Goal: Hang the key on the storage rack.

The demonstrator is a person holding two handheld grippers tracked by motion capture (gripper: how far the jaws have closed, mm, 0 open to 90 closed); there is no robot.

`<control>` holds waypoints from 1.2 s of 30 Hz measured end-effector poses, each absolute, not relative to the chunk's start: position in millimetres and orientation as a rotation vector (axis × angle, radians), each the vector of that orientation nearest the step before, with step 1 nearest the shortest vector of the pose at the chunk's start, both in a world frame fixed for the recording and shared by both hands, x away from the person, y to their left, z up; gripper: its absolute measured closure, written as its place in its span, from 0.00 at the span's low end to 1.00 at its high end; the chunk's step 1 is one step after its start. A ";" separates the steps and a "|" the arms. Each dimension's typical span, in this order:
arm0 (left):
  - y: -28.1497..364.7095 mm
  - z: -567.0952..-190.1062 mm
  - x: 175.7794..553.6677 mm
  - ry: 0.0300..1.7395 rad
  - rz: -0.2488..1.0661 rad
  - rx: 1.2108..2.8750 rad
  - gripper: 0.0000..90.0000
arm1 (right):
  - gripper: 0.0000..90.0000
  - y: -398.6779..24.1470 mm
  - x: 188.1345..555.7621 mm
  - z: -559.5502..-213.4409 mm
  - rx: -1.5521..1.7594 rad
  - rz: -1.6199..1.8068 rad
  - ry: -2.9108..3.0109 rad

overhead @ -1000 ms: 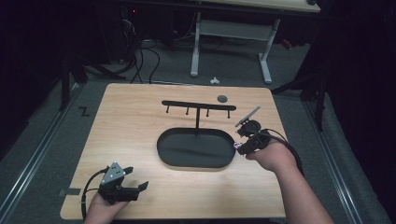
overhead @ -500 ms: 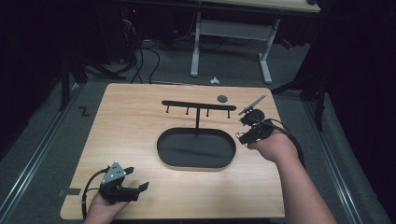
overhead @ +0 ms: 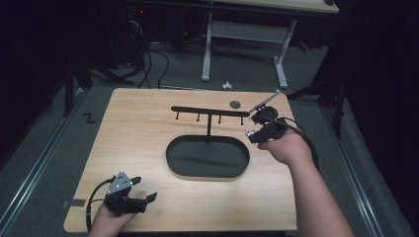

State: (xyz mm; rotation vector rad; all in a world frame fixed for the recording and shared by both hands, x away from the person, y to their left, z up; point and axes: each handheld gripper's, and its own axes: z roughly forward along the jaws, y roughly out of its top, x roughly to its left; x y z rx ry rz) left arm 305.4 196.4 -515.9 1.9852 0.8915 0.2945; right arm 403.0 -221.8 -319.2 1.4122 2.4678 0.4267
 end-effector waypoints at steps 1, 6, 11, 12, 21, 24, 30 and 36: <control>196.3 -516.0 305.4 0.891 0.294 1.986 0.17 | 0.76 -220.3 403.6 -317.4 1.402 0.427 2.471; 196.1 -516.1 305.6 0.889 0.293 1.987 0.17 | 0.76 -212.6 405.0 -311.9 1.378 0.442 2.476; 196.5 -515.8 305.4 0.891 0.294 1.984 0.17 | 0.76 -205.1 408.8 -309.2 1.358 0.455 2.478; 196.6 -515.7 305.4 0.891 0.294 1.984 0.17 | 0.76 -204.2 409.3 -308.9 1.364 0.451 2.478; 198.3 -515.8 305.6 0.894 0.291 1.981 0.17 | 0.76 -198.4 418.3 -308.2 1.353 0.453 2.472; 198.7 -515.7 305.5 0.896 0.292 1.979 0.17 | 0.76 -197.4 420.8 -308.5 1.362 0.450 2.469; 198.9 -515.8 305.6 0.896 0.290 1.978 0.17 | 0.76 -194.9 424.2 -310.5 1.349 0.442 2.478; 198.9 -515.7 305.3 0.896 0.289 1.980 0.17 | 0.76 -192.5 426.2 -313.0 1.353 0.440 2.476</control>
